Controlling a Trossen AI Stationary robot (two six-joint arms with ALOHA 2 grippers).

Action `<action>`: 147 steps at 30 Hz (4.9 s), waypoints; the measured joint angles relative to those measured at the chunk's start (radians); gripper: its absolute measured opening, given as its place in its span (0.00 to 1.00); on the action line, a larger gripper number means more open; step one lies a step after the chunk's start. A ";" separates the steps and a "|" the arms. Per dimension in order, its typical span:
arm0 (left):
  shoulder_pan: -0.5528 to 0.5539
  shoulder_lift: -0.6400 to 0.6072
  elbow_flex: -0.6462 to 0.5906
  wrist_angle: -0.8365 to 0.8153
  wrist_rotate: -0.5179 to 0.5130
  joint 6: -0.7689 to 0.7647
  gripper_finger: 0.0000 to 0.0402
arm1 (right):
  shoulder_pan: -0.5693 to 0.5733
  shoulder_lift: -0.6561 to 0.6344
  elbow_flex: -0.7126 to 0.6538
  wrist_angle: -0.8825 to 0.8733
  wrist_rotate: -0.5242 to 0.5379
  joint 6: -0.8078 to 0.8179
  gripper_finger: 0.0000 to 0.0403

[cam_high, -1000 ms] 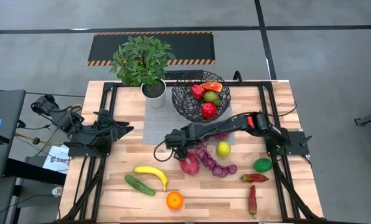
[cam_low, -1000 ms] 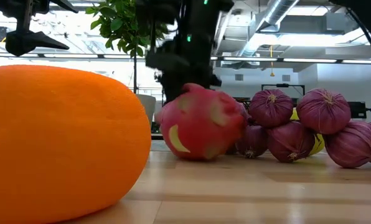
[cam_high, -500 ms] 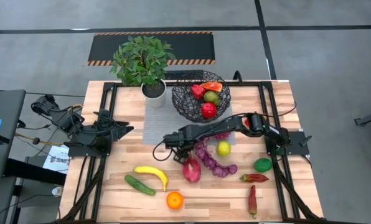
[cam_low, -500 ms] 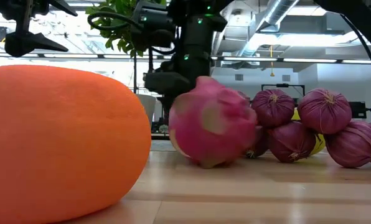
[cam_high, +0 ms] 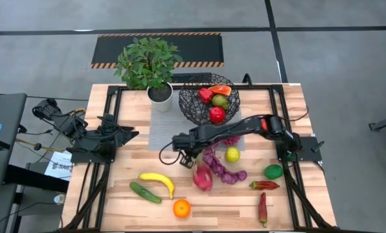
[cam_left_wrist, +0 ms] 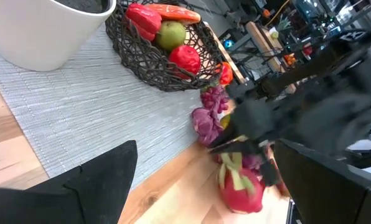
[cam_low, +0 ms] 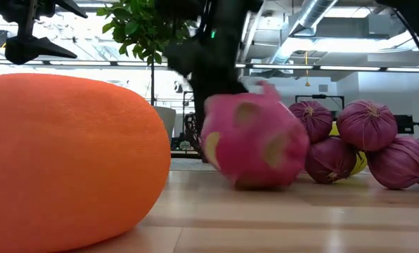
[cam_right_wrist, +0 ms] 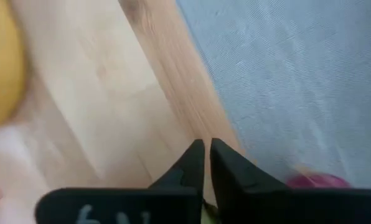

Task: Build produce basket
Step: Put the red dragon fruit into the black wire basket, then put the red dragonfruit into the black wire basket

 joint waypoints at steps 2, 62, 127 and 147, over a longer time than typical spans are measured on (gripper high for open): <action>0.000 0.000 0.000 -0.001 0.000 -0.002 0.91 | 0.000 -0.053 0.000 -0.008 0.001 -0.001 0.17; 0.000 0.035 0.000 -0.016 0.024 -0.058 0.91 | 0.045 0.002 0.031 -0.039 -0.088 0.070 0.01; 0.000 0.035 0.000 -0.046 0.024 -0.058 0.91 | -0.078 -0.429 0.034 0.015 0.124 0.073 0.00; 0.000 0.035 0.000 -0.049 -0.062 -0.084 0.91 | -0.544 -0.192 0.033 0.129 -0.040 -0.266 0.00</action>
